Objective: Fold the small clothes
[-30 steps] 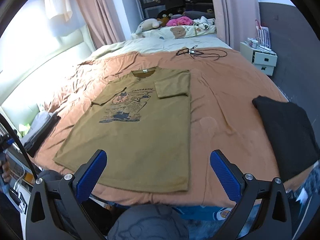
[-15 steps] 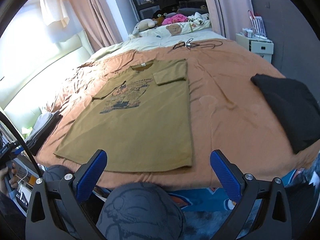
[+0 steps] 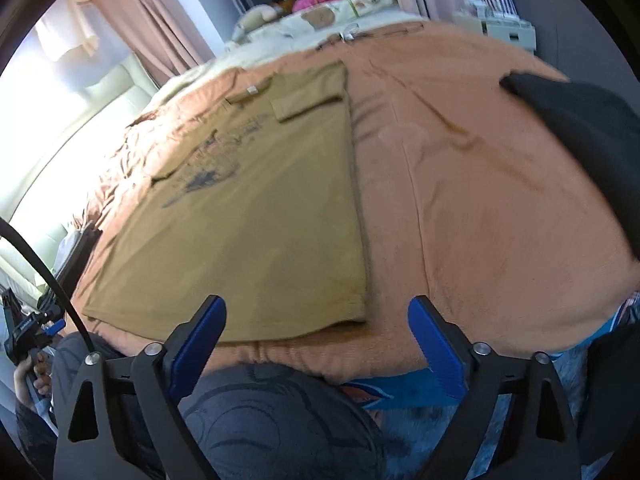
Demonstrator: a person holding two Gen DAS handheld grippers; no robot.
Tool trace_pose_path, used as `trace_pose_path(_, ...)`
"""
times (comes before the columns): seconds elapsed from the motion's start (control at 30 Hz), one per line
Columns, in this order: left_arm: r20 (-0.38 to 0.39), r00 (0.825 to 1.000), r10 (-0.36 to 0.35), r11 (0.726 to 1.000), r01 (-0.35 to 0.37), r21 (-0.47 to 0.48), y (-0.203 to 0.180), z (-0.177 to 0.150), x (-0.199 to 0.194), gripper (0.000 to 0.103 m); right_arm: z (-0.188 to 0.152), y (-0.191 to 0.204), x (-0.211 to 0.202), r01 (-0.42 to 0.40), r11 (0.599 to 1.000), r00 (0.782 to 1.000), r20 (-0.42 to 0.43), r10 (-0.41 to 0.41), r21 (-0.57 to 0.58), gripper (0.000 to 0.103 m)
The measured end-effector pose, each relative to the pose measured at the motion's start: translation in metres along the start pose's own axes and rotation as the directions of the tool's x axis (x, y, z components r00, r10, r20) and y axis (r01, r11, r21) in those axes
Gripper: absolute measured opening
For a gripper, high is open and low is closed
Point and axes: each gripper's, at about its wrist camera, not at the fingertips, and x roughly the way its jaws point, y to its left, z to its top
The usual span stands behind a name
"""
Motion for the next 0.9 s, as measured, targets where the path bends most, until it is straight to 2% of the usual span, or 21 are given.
trace_pose_path(0.23, -0.061, 0.998, -0.031, 0.997, 0.026, -0.074, 0.026, 0.007, 0.027, 0.067, 0.016, -0.005, 0.023, -0.012, 0.998, 0.999, -0.04, 0.014, 0.055, 0.091)
trace_pose_path(0.4, -0.059, 0.997, -0.057, 0.994, 0.051, -0.101, 0.028, 0.014, 0.032, 0.067, 0.019, -0.011, 0.035, -0.011, 0.996, 0.998, -0.061, 0.016, 0.086, 0.09)
trace_pose_path(0.5, -0.075, 0.993, -0.096, 0.989, 0.087, -0.119, 0.026, 0.017, 0.035, 0.06, 0.018, -0.02, 0.038, 0.0, 0.993, 0.998, -0.064, 0.008, 0.116, 0.085)
trace_pose_path(0.57, -0.092, 0.987, -0.135, 0.984, 0.123, -0.125, 0.022, 0.018, 0.037, 0.058, 0.016, -0.026, 0.036, -0.022, 0.988, 0.998, -0.053, 0.03, 0.152, 0.084)
trace_pose_path(0.67, -0.129, 0.982, -0.14, 0.985, 0.125, -0.119, 0.017, 0.017, 0.045, 0.055, 0.015, -0.029, 0.036, -0.043, 0.984, 0.997, -0.053, 0.053, 0.175, 0.084)
trace_pose_path(0.8, -0.145, 0.976, -0.163, 0.978, 0.14, -0.155, 0.015, 0.015, 0.049, 0.051, 0.011, -0.031, 0.038, -0.064, 0.98, 0.995, -0.068, 0.078, 0.19, 0.08)
trace_pose_path(0.9, -0.163, 0.972, -0.168, 0.977, 0.143, -0.156, 0.013, 0.013, 0.053, 0.046, 0.01, -0.035, 0.039, -0.117, 0.966, 0.988, -0.071, 0.137, 0.23, 0.078)
